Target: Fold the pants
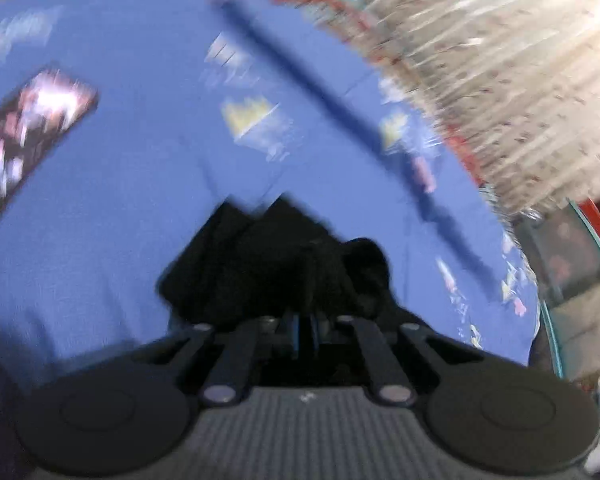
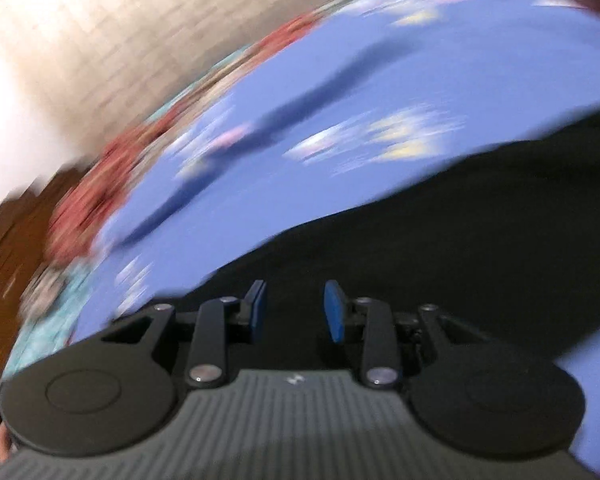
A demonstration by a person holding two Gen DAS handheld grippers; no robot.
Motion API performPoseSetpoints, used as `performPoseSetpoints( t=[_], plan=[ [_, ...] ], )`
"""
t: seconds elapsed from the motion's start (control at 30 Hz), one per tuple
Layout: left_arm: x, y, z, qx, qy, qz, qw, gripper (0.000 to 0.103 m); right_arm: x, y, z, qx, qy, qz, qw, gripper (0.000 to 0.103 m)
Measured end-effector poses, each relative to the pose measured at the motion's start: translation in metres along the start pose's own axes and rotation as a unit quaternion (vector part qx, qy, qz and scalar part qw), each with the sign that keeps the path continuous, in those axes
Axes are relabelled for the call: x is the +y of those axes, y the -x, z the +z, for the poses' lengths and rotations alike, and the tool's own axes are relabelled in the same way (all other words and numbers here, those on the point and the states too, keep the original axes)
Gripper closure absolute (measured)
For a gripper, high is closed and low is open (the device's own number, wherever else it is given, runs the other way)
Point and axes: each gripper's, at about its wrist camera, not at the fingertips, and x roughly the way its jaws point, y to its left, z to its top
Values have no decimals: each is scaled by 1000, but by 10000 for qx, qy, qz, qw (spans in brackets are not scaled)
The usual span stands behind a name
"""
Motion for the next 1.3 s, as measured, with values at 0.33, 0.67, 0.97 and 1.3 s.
performPoseSetpoints(
  t=[0.33,0.67,0.97,1.3],
  plan=[
    [-2,27,-64,-534,-1595,693,9833,94,171,-172,-52,2266,1043,1429,9578,68],
    [19,50,-27,-723,-810,473,9930,46,150,-167,-72,2439,755,1252,9587,65],
    [4,-15,50,-324,-1141,331,9924,42,113,-175,-90,2570,5,1109,9600,74],
    [-2,-85,48,745,-1225,193,9895,69,104,-162,-88,2499,-73,1082,9622,75]
  ],
)
